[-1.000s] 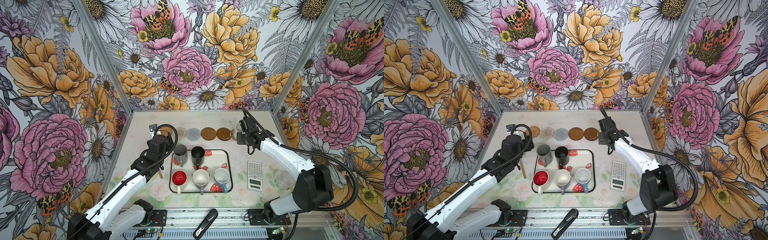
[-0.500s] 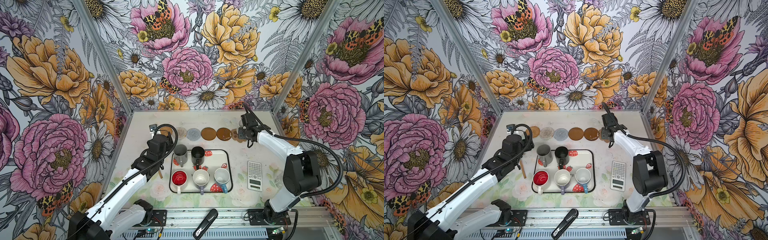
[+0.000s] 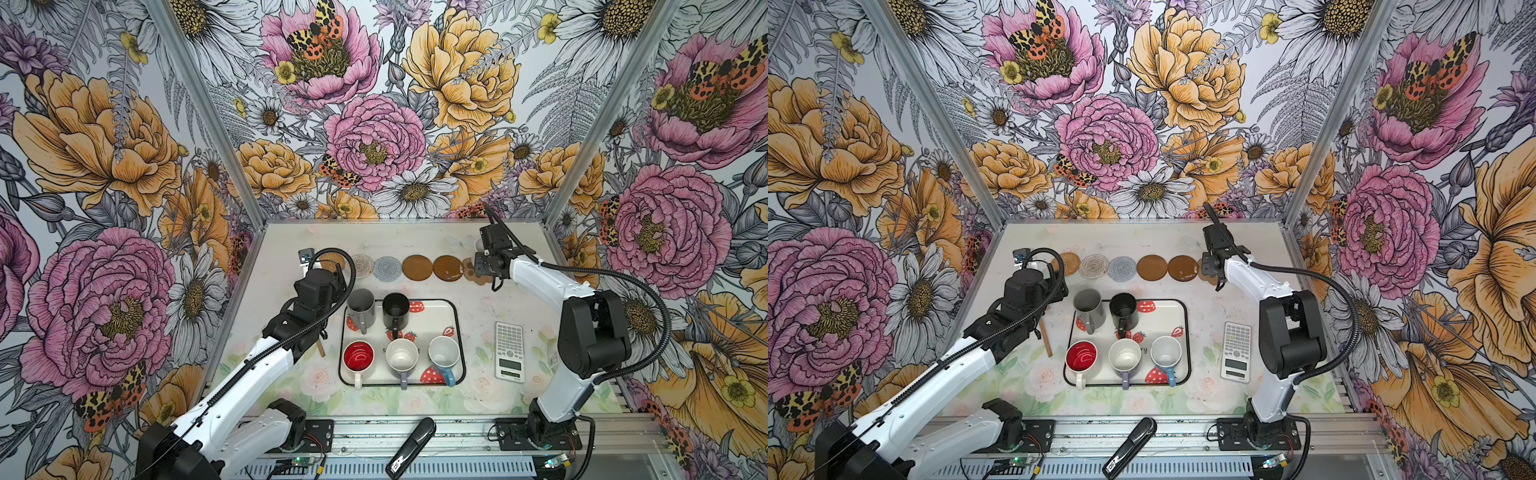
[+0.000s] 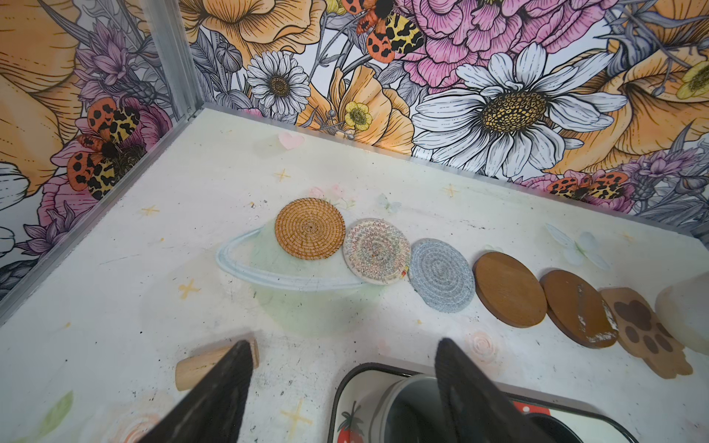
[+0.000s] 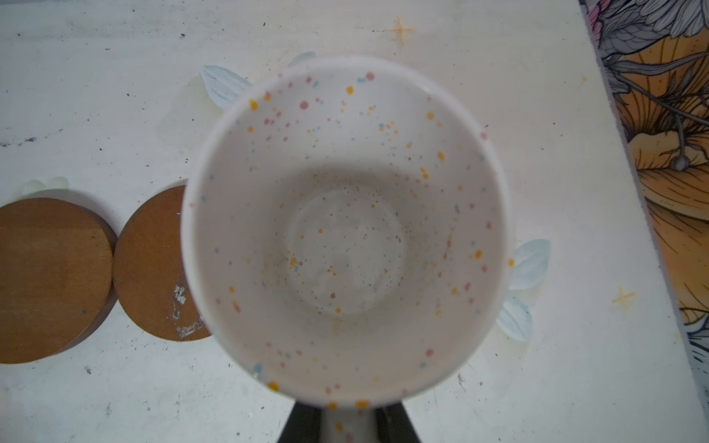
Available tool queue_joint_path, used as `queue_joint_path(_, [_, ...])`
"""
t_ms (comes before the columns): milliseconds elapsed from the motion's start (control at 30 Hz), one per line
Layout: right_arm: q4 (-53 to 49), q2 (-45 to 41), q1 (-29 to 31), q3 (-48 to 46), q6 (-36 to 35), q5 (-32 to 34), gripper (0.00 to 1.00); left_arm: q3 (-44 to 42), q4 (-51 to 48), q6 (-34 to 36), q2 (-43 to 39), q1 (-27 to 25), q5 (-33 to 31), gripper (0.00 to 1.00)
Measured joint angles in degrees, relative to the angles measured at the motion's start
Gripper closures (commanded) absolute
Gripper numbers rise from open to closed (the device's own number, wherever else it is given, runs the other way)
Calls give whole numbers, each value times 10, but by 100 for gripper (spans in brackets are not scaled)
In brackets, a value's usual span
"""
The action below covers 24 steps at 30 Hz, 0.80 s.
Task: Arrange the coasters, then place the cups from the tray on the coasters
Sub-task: 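Hold the mug above the table beside the paw-shaped cork coaster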
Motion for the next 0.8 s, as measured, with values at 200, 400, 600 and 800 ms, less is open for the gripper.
queue_joint_path(200, [6,17,0,4,-4,-2,100,0,0,0,0,0,0,23])
queue_joint_path(400, [6,23,0,4,-8,-2,100,0,0,0,0,1,0,23])
queue_joint_path(600, [7,23,0,4,-10,-2,100,0,0,0,3,1,0,23])
queue_joint_path(800, [8,32,-4,5,-10,-7,100,0,0,0,8,2,0,24])
